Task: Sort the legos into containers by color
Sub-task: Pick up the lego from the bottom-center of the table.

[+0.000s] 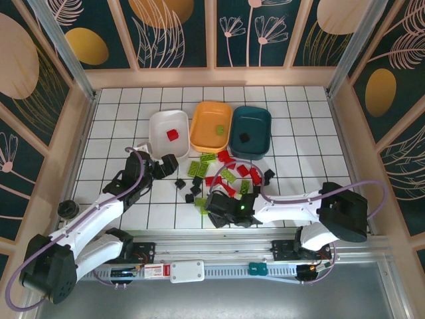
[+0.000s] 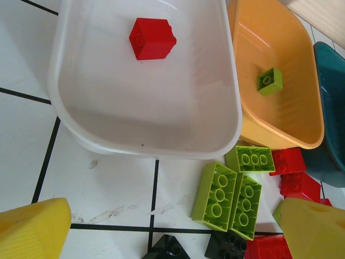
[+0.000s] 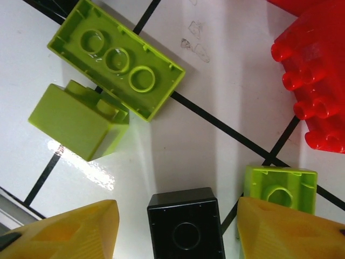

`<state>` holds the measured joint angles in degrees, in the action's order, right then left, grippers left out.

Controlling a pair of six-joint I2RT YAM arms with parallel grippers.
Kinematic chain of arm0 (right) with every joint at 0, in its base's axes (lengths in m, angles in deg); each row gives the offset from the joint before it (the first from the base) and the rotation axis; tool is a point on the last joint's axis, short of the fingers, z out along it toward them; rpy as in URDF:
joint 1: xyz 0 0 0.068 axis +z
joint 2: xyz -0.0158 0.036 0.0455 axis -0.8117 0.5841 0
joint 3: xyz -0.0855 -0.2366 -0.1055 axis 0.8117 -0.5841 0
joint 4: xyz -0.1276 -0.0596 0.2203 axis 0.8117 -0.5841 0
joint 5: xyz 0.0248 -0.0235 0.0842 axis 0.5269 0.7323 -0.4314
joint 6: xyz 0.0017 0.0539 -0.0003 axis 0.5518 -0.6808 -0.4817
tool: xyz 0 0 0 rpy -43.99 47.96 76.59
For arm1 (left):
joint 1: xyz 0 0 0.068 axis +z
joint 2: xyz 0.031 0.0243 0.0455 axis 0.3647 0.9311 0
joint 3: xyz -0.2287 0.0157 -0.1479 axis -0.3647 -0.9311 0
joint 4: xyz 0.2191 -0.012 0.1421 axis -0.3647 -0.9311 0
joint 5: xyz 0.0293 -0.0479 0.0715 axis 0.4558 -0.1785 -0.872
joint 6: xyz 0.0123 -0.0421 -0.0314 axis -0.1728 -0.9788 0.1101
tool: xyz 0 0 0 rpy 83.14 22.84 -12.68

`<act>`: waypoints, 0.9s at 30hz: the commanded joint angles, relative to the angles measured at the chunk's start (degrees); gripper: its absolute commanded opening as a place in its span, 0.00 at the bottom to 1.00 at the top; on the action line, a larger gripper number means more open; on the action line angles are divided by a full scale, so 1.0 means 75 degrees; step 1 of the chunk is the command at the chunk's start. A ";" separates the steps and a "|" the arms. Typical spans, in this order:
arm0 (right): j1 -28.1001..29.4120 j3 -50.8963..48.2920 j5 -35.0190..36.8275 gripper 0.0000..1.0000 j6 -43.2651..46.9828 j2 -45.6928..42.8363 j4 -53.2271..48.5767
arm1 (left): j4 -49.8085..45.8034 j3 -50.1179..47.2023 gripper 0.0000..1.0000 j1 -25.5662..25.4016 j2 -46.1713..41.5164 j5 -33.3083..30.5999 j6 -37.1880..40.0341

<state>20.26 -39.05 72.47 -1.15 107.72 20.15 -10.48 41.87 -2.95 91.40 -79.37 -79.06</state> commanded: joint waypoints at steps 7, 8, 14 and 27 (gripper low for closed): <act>0.0385 0.0250 0.0245 0.50 -0.0119 0.0546 -0.0263 | 0.0128 -0.0090 0.99 0.0022 0.0033 0.0003 0.0046; 0.0388 0.0228 0.0249 0.50 -0.0130 0.0583 -0.0245 | 0.0132 -0.0099 0.99 0.0022 0.0030 0.0009 0.0038; 0.0379 0.0228 0.0406 0.40 -0.0143 0.0909 -0.0083 | 0.0132 -0.0071 0.99 0.0021 0.0062 0.0050 0.0042; -0.1941 0.0558 0.0142 0.25 0.1277 -0.1684 0.0461 | 0.0225 -0.0048 0.99 0.0022 0.0185 0.0315 0.0023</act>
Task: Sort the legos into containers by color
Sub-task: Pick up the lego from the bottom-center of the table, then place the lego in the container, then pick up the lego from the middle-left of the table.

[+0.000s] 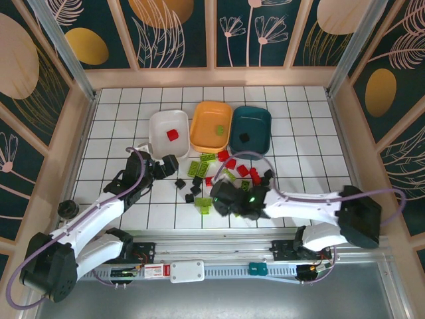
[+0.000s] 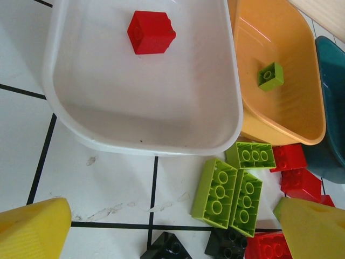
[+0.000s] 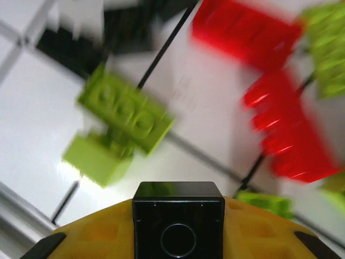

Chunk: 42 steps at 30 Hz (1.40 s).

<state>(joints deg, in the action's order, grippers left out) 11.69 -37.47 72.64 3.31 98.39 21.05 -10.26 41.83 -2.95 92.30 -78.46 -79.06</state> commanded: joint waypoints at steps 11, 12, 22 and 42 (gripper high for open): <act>-0.5005 0.2284 -0.0964 0.25 0.1408 0.2302 0.1567 | 0.0232 -0.0202 0.99 0.0002 0.0113 0.0472 -0.0067; -0.5192 0.2546 -0.0950 0.25 0.1400 0.2727 0.1524 | 0.0221 -0.0207 0.99 -0.0011 0.0113 0.0505 -0.0074; -0.5678 0.3957 -0.1281 0.65 0.1293 0.4419 0.1410 | 0.0061 -0.0235 0.96 -0.0469 0.0183 0.0605 0.0015; -0.4769 0.0617 -0.0984 0.73 0.0647 0.1162 0.2023 | -0.1408 0.1052 0.87 -0.5530 0.2772 -0.1183 -0.0500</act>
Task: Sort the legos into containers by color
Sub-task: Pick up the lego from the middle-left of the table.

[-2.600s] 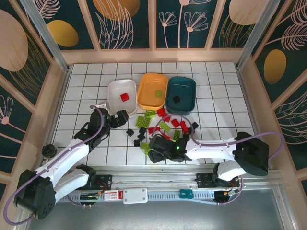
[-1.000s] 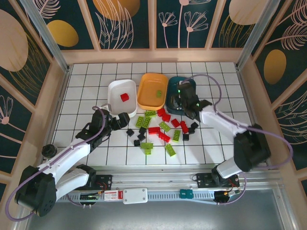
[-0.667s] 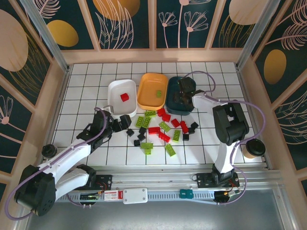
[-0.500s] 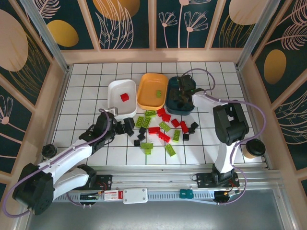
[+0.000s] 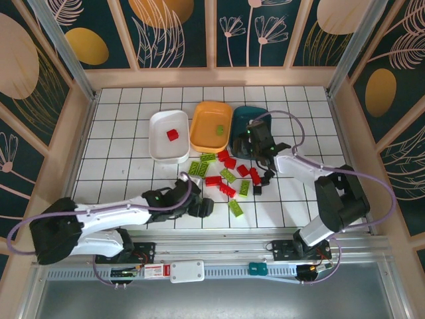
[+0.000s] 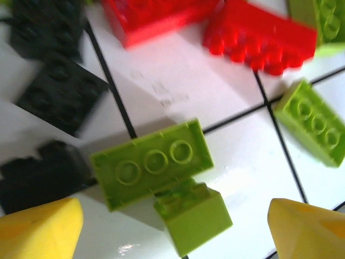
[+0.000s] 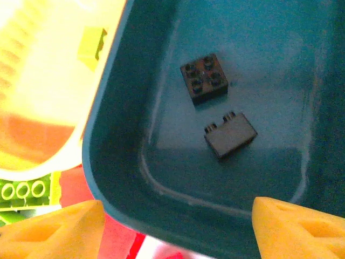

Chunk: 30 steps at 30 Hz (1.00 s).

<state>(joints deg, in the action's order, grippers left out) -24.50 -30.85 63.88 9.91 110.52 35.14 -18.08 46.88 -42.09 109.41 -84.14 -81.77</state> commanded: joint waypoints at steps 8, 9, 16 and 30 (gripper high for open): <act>0.0169 -0.0618 0.0326 0.73 -0.0267 -0.1330 -0.0079 | -0.0130 0.0757 0.74 -0.0441 0.1336 -0.0548 -0.0015; 0.0170 -0.0662 0.0340 0.74 -0.0275 -0.1423 -0.0091 | -0.0140 0.0778 0.72 -0.0436 0.1426 -0.0548 0.0002; 0.0169 -0.0891 0.0466 0.74 -0.0305 -0.1784 -0.0164 | -0.0143 0.0680 0.49 -0.0442 0.1558 -0.0409 -0.0073; 0.0169 -0.1238 0.0559 0.74 -0.0499 -0.2354 -0.0269 | -0.0828 0.1338 0.31 0.0030 0.0069 -0.0656 0.0067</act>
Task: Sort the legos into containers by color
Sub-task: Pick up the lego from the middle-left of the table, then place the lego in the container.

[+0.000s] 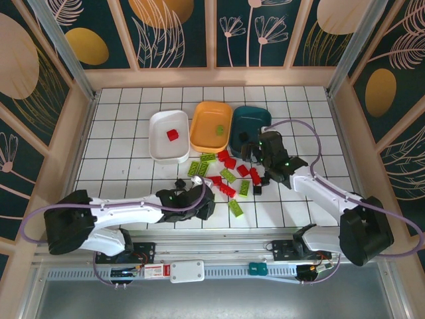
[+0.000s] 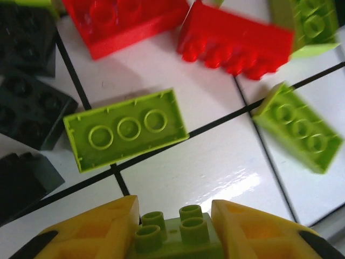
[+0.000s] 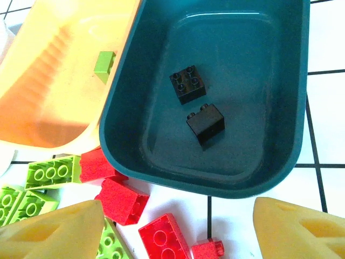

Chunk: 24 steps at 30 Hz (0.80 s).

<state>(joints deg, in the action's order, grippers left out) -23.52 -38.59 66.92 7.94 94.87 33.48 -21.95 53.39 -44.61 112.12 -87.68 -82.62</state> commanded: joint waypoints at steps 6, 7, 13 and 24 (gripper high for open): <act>0.0035 -0.0645 0.0009 0.74 -0.0513 -0.0568 0.0005 | 0.0713 0.1408 0.31 0.2483 -0.0058 -0.0006 0.1144; 0.0038 -0.0705 -0.0016 0.74 -0.0539 -0.0604 0.0005 | 0.0904 0.1638 0.31 0.2765 0.0202 0.0081 0.1218; 0.0450 -0.1077 0.0096 0.74 -0.0721 -0.0919 -0.0308 | 0.1240 0.3728 0.29 0.3962 0.2423 0.0559 0.1596; 0.0886 -0.1884 0.0016 0.74 -0.1119 -0.1840 -0.0495 | 0.0322 0.6915 0.42 0.4351 0.5570 0.0610 0.1745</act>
<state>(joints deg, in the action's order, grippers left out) -17.75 -51.62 66.66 1.17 82.47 30.79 -16.23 101.06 -12.17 151.22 -83.83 -70.56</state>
